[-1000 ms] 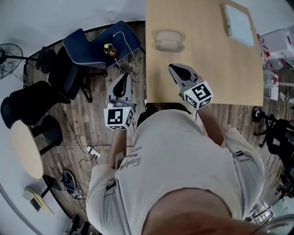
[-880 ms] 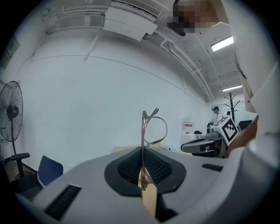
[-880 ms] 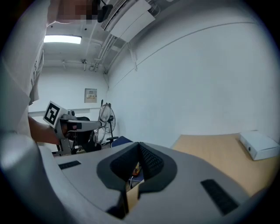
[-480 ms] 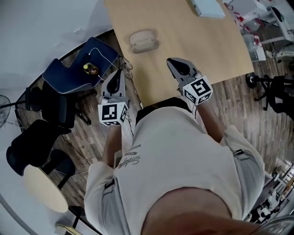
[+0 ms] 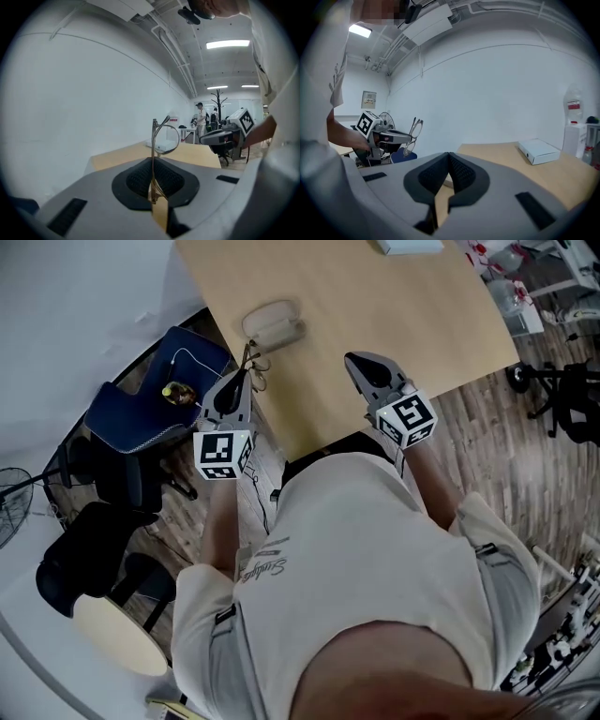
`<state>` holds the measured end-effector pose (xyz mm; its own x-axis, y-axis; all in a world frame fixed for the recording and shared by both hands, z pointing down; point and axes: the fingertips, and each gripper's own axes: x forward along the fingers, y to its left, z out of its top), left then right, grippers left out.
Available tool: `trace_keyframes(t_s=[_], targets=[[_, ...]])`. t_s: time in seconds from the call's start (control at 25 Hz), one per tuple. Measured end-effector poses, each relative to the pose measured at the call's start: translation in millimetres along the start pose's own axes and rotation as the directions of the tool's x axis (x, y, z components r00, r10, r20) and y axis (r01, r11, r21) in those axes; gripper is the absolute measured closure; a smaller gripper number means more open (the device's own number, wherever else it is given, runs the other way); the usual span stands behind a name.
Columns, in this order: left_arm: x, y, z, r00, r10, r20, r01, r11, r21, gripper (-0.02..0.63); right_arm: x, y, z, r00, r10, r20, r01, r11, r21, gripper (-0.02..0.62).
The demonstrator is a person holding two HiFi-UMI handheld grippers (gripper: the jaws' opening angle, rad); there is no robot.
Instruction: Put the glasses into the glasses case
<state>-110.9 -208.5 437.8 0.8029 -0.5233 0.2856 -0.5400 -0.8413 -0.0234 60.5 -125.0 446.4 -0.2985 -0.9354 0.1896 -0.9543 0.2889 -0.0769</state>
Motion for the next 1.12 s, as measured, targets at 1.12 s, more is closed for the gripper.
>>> trace_keyframes(t_s=[1.12], targets=[[197,16,-121,0.819,-0.094,-0.565,0.310,0.903,0.299,0.584,20,-126,-90,0.992,0.092,-0.082,-0.076,0.980,0.182,0.600]])
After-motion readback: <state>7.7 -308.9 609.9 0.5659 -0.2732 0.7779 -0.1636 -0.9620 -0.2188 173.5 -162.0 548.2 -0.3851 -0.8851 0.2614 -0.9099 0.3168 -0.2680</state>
